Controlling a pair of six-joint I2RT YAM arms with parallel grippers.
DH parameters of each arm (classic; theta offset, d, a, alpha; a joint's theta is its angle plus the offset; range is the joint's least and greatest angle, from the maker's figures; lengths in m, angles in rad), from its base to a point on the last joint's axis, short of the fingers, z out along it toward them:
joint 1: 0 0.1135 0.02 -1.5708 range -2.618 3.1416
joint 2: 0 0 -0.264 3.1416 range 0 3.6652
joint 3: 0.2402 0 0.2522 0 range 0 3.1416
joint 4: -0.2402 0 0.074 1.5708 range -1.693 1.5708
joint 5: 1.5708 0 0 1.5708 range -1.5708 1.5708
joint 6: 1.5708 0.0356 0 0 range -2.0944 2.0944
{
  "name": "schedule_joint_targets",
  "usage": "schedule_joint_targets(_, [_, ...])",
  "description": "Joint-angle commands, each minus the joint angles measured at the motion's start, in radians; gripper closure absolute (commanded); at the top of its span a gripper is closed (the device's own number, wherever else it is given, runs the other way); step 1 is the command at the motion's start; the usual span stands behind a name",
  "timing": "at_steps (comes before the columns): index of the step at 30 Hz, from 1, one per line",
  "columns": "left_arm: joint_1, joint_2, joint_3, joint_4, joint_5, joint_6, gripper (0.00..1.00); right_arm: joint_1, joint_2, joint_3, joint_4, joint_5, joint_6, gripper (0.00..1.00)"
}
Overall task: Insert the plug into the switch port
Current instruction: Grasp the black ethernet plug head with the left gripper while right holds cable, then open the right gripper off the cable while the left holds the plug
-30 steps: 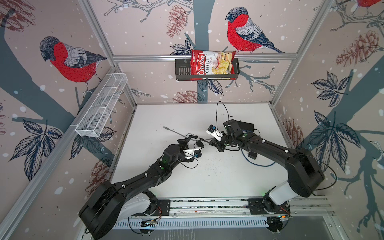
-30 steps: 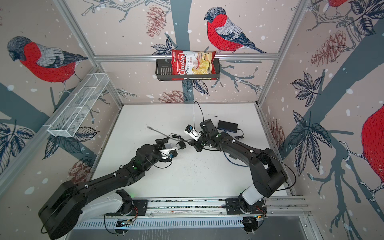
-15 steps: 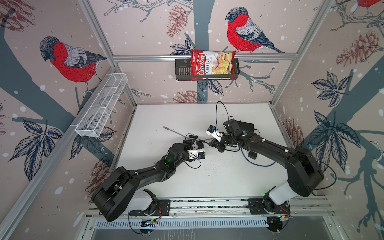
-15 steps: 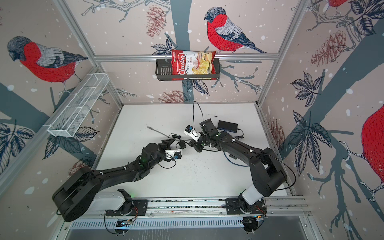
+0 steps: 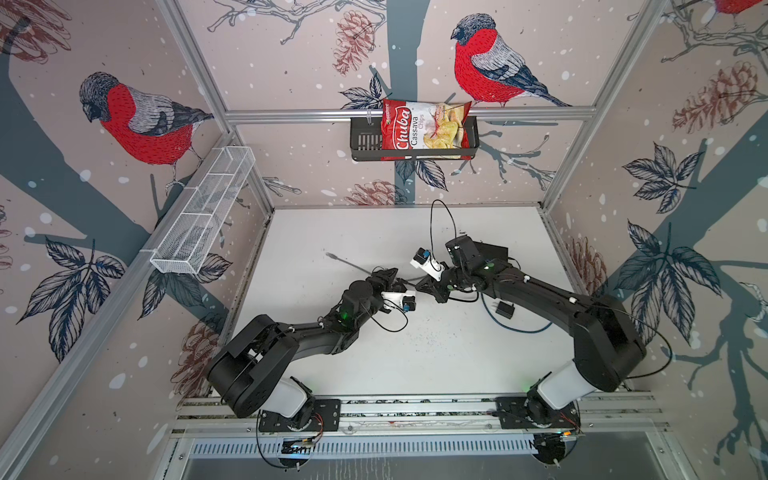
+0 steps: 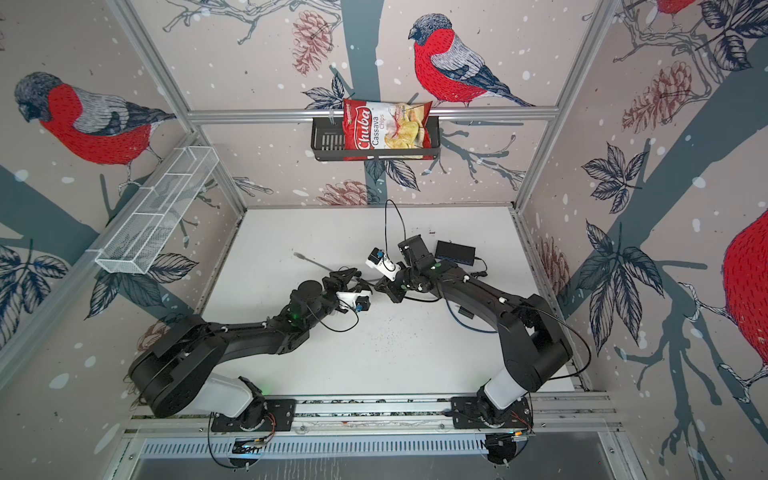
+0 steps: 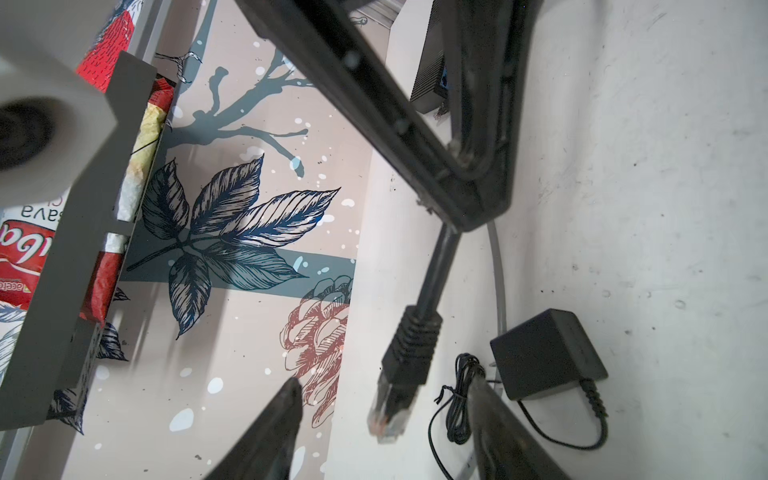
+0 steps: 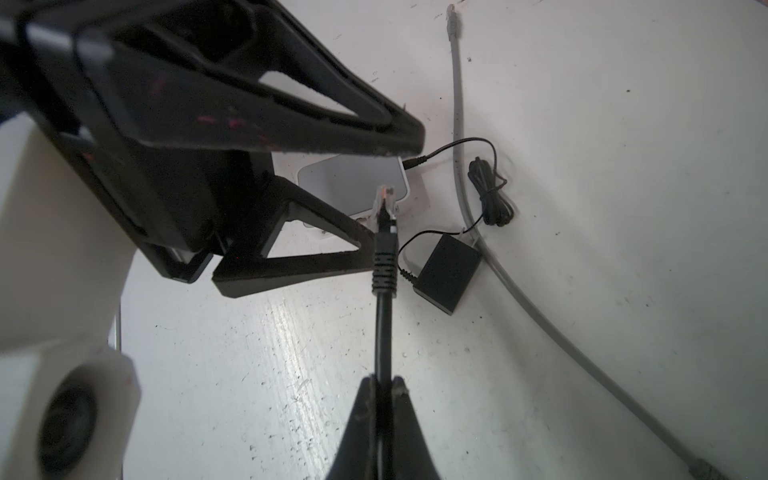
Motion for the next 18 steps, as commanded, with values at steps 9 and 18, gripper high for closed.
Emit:
schedule_joint_targets(9, [-0.001, 0.037, 0.019, 0.059, -0.021, 0.047, 0.57, -0.004, 0.006, 0.012, -0.029, -0.053, -0.020, 0.90])
schedule_joint_targets(18, [-0.001, 0.020, 0.021, 0.025, -0.002, 0.052, 0.65, -0.006, 0.020, 0.018, -0.040, -0.050, -0.020, 0.90])
